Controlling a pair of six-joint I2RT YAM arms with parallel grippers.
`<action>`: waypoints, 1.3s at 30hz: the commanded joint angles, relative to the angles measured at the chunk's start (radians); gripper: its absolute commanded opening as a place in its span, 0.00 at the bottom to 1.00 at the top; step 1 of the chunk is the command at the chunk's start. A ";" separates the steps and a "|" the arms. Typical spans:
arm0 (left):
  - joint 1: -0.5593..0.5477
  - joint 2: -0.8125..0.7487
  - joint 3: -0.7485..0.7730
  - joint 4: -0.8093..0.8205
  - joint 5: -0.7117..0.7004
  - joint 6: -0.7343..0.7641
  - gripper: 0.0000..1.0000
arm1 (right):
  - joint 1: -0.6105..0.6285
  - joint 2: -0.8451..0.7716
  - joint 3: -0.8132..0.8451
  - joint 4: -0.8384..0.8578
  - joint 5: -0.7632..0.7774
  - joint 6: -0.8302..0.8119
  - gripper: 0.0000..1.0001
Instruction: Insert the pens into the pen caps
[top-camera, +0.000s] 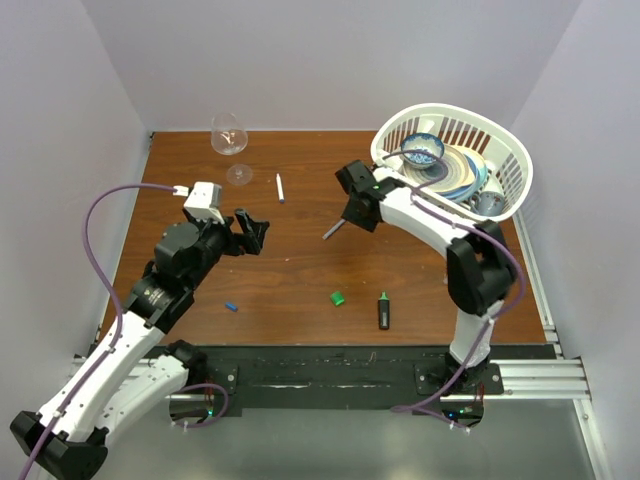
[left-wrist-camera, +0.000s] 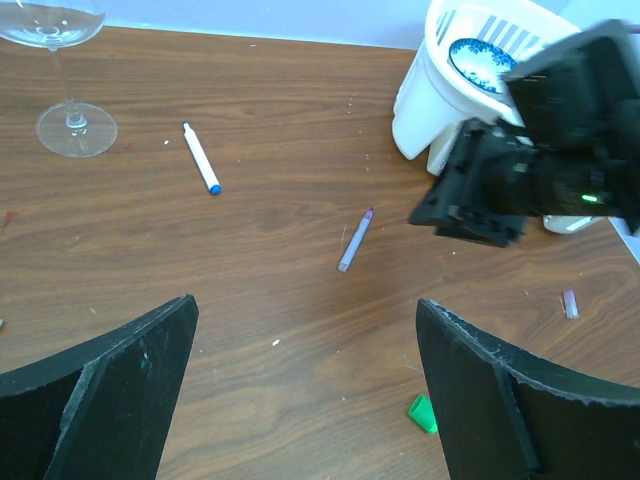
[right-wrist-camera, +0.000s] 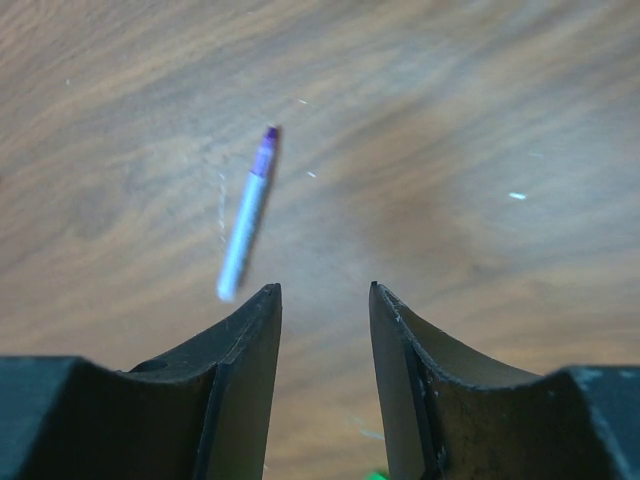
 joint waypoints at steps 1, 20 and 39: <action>0.004 -0.013 0.010 0.032 0.017 0.033 0.96 | 0.002 0.116 0.137 -0.080 0.081 0.086 0.43; 0.004 -0.026 0.005 0.042 0.048 0.043 0.96 | 0.007 0.326 0.324 -0.091 0.067 0.127 0.41; 0.003 -0.052 0.011 0.031 0.089 0.079 0.93 | 0.008 0.300 0.205 -0.058 -0.005 -0.007 0.05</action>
